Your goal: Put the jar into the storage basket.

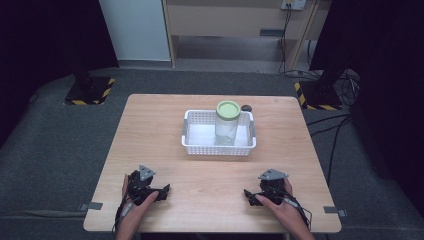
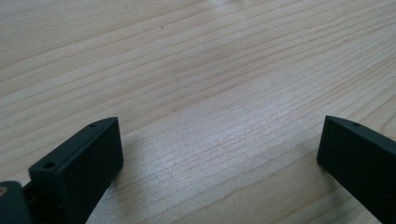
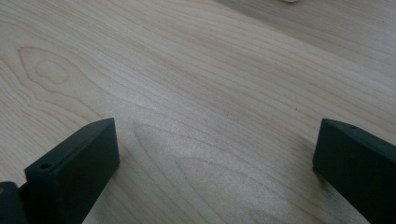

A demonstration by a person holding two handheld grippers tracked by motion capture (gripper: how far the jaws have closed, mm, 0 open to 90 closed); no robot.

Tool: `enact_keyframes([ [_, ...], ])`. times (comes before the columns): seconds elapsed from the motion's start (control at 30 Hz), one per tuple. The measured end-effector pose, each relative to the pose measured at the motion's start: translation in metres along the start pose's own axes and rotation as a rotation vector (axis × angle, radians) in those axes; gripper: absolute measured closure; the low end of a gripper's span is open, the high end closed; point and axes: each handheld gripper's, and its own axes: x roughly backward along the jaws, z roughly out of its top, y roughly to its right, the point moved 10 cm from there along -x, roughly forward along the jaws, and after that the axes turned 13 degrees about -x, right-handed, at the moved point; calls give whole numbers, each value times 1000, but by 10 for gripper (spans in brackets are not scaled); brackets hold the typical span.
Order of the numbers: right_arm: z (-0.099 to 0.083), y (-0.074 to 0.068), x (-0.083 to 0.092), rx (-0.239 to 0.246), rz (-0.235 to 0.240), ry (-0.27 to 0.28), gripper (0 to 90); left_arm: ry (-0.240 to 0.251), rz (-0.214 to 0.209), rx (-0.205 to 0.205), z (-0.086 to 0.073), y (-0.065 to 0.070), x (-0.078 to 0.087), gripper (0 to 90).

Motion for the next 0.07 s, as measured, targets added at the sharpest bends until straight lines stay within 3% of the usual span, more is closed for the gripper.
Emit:
enact_keyframes([
  [0.07,0,0,0,0,0,-1,3,0,0,0,0,0,0,0],
])
